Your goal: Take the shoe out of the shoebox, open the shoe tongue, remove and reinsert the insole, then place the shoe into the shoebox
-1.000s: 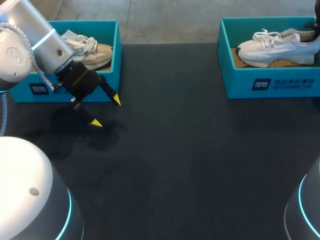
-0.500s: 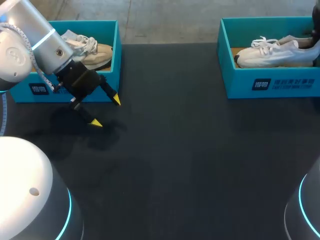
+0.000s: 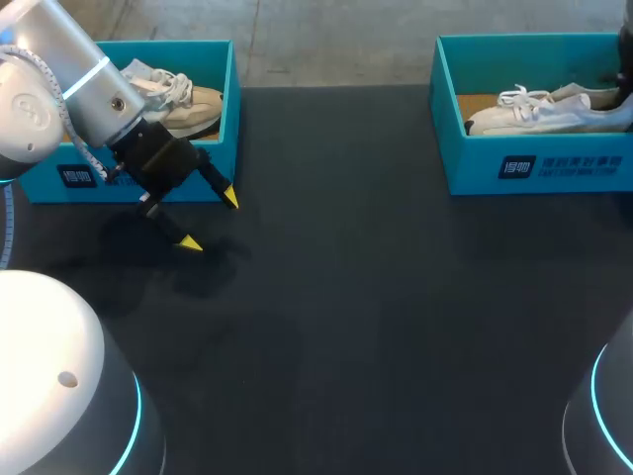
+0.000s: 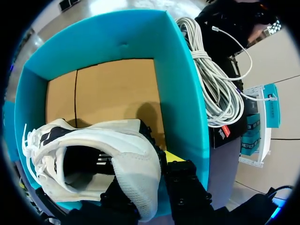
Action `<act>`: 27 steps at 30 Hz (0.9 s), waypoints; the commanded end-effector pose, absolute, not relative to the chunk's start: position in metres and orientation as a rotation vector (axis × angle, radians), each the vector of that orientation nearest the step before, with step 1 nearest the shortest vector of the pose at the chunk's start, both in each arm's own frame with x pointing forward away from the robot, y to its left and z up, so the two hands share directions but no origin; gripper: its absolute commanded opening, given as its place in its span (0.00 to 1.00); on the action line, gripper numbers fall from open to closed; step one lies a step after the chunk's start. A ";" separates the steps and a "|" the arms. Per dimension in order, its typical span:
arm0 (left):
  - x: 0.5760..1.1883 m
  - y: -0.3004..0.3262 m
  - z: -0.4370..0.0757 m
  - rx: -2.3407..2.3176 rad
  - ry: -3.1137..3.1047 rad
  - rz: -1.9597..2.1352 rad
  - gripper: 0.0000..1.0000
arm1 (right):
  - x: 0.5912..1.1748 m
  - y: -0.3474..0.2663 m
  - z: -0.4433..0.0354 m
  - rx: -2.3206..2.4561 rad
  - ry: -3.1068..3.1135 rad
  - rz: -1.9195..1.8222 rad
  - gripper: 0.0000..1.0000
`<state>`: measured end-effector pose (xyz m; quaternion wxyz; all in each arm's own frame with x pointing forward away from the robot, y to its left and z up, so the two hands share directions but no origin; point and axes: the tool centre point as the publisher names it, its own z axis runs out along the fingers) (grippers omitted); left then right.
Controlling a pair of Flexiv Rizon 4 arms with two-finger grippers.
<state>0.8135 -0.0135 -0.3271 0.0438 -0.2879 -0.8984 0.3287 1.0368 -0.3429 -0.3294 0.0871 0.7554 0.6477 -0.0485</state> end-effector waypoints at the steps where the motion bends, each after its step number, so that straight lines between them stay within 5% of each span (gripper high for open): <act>1: 0.813 -0.013 -0.327 -0.880 -2.748 1.001 1.00 | 1.032 -0.342 -0.333 2.252 1.933 -0.143 0.00; 27: 0.813 -0.013 -0.327 -0.880 -2.748 1.001 1.00 | 1.025 -0.336 -0.368 2.289 1.976 -0.128 0.00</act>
